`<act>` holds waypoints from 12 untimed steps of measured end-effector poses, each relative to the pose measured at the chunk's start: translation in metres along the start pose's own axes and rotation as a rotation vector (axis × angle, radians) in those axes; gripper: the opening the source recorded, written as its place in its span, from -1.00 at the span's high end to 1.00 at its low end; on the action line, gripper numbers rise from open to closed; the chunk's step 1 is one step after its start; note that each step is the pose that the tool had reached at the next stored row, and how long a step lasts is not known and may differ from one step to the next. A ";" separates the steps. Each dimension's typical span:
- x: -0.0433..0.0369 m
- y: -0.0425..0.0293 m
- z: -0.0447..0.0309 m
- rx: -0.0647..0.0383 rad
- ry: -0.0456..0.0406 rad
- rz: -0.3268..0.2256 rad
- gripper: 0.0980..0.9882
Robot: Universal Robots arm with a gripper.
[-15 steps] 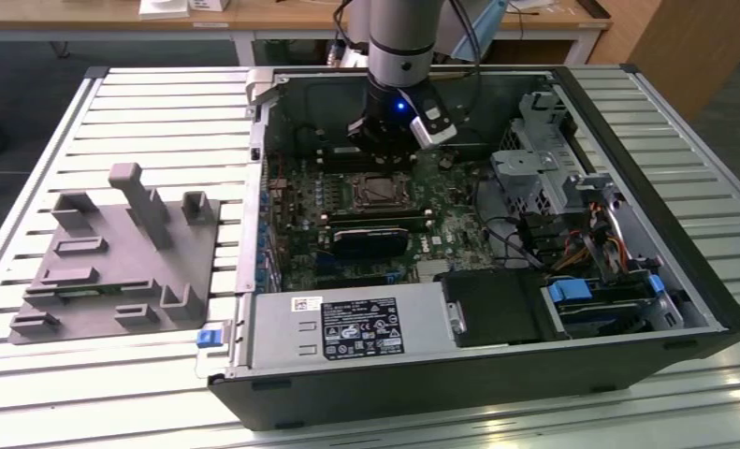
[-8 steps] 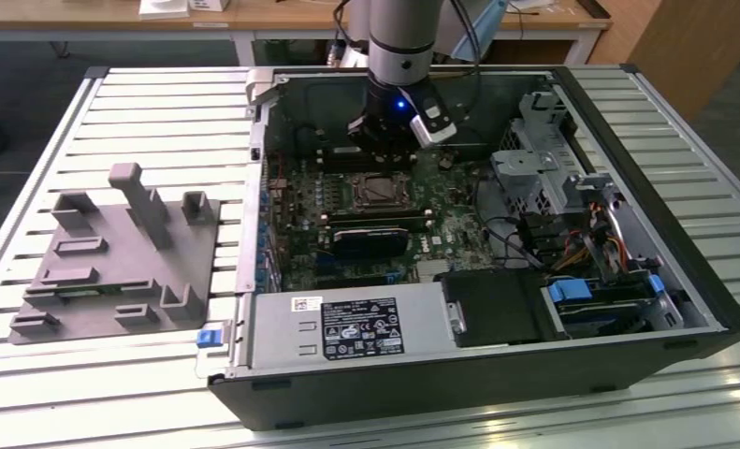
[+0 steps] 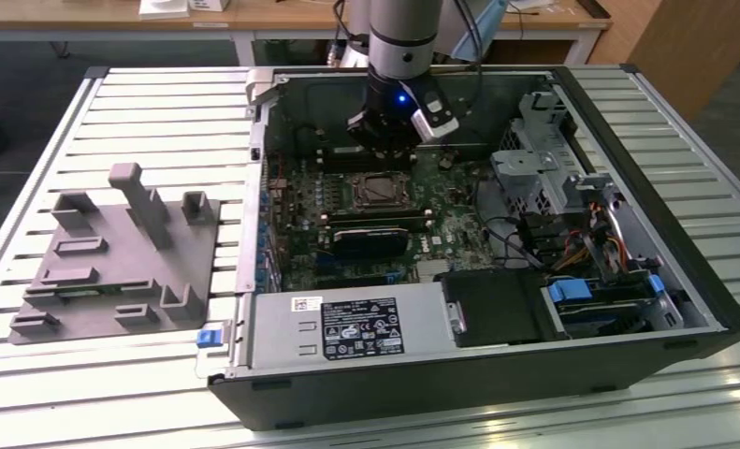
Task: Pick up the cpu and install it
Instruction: 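Install the first cpu locking lever, then install the second cpu locking lever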
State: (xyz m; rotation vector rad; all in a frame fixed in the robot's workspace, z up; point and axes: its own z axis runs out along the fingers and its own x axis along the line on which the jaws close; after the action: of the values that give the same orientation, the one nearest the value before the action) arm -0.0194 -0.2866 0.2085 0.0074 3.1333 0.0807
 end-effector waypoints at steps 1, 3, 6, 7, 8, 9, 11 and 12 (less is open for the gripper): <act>-0.0001 -0.0003 0.0000 0.000 0.0000 0.000 0.98; -0.0003 -0.0009 0.0000 0.000 -0.0001 0.000 0.98; -0.0006 -0.0016 0.0000 0.000 -0.0001 0.000 0.98; -0.0007 -0.0017 0.0000 0.000 0.0000 0.000 0.98; -0.0009 -0.0019 -0.0001 0.000 0.0000 0.000 0.98; -0.0009 -0.0020 -0.0001 0.000 0.0000 0.000 0.98; -0.0010 -0.0021 0.0000 0.000 0.0000 0.000 0.98; -0.0011 -0.0022 -0.0001 0.000 0.0000 0.000 0.98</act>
State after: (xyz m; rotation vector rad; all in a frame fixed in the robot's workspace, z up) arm -0.0183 -0.2889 0.2084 0.0074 3.1332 0.0807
